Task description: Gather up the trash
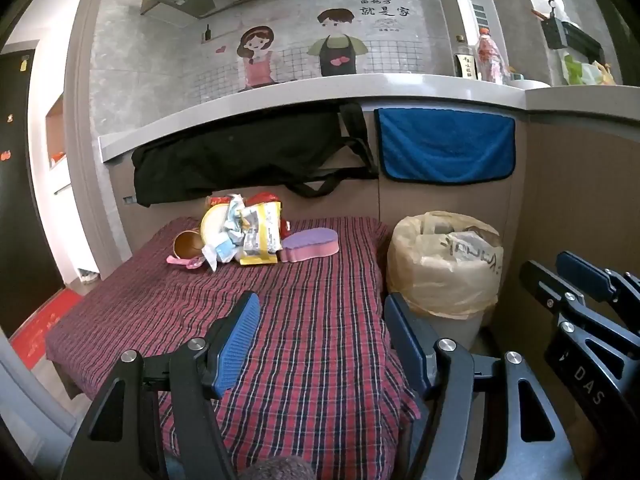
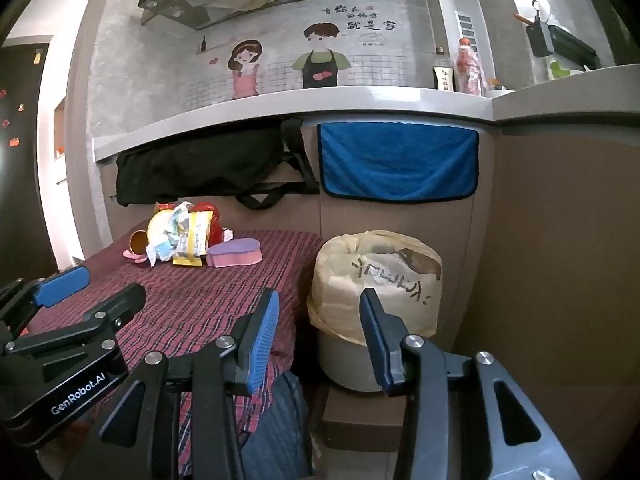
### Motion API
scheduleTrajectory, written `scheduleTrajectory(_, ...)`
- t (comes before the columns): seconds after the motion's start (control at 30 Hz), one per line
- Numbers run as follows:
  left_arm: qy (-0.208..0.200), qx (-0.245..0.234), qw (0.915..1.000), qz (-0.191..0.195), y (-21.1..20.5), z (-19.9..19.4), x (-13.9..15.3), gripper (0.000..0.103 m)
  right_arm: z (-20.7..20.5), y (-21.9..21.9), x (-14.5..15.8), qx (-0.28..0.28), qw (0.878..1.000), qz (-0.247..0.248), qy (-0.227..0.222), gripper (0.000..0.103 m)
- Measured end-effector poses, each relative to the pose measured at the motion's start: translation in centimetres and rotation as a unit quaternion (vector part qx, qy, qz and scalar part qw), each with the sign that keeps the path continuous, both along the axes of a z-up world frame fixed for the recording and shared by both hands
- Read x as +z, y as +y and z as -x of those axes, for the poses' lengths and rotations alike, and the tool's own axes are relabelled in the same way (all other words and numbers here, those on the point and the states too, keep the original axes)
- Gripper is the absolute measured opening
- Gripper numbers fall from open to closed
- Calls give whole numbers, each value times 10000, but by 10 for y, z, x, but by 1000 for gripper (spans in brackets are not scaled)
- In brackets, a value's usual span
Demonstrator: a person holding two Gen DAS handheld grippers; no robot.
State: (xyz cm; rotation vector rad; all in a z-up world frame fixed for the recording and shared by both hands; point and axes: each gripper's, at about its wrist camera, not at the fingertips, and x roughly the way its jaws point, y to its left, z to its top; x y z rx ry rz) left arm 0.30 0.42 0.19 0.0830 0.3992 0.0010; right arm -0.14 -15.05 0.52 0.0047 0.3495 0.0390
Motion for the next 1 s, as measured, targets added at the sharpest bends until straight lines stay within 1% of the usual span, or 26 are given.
scheduleTrajectory(1.0,9,29,10000,17,4,0,2,65,1,-2,0,10,10000,-3,-8,40)
